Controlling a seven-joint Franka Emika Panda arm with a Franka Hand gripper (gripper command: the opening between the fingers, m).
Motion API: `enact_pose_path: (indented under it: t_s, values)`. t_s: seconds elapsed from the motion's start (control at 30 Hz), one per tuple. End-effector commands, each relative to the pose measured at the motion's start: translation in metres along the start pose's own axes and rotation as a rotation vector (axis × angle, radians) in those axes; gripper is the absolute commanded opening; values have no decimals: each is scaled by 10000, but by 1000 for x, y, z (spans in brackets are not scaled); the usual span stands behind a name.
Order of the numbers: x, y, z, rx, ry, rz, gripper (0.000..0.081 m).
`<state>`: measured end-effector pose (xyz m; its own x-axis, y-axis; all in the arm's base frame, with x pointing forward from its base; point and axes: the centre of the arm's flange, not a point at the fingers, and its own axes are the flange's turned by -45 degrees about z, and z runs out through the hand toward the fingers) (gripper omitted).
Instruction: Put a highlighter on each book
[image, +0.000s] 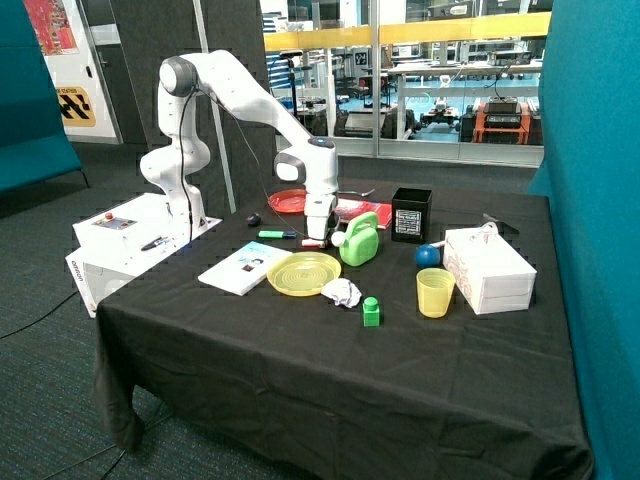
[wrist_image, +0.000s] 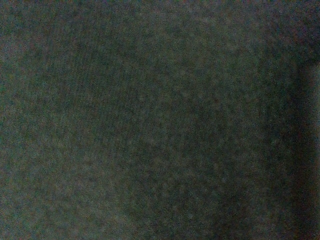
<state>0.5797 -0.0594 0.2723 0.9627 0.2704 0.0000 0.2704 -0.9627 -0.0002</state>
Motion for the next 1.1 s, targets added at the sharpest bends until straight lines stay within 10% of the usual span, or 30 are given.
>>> enact_pose_path:
  t_s: [0.0, 0.63, 1.07]
  values:
    - [-4, 1, 5, -2, 0, 25, 222]
    - [-15, 3, 6, -2, 0, 72, 8]
    - [-5, -6, -21, -2, 0, -270, 0]
